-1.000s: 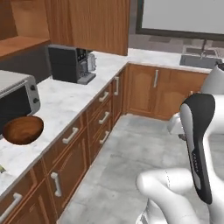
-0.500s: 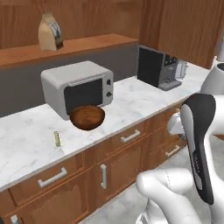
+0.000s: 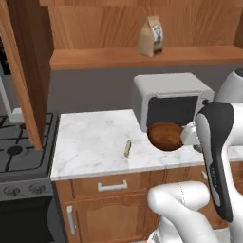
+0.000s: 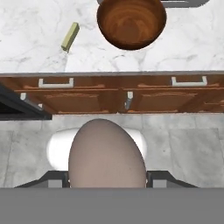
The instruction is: Pick the egg and butter from the fridge and place them by the bowl for mixing.
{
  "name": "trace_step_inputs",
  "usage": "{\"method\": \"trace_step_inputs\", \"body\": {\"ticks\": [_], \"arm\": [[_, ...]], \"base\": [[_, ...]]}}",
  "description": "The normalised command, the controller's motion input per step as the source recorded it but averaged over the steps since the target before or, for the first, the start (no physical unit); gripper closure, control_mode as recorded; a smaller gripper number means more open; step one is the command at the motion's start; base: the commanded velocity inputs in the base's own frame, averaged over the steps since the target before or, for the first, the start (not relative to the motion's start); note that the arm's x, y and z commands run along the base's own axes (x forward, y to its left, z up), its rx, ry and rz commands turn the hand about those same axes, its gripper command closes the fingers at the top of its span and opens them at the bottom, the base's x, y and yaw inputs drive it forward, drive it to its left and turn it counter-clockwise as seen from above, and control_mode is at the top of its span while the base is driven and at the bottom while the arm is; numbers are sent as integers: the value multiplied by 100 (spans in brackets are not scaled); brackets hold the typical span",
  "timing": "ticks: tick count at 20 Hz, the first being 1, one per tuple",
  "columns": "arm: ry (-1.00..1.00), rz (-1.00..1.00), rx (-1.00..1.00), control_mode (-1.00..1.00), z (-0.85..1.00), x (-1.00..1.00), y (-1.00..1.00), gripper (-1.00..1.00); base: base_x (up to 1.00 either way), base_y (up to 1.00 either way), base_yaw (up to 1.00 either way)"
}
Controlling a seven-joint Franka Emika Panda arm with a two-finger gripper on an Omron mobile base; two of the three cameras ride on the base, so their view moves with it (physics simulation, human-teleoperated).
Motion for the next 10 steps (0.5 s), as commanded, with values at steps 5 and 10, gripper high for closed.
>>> {"method": "trace_step_inputs", "body": {"ticks": [5, 10], "arm": [[0, 0, 0, 100, 0, 0, 0, 100], [0, 0, 0, 100, 0, 0, 0, 100]], "base": [[29, 6, 28], [42, 34, 3]]}}
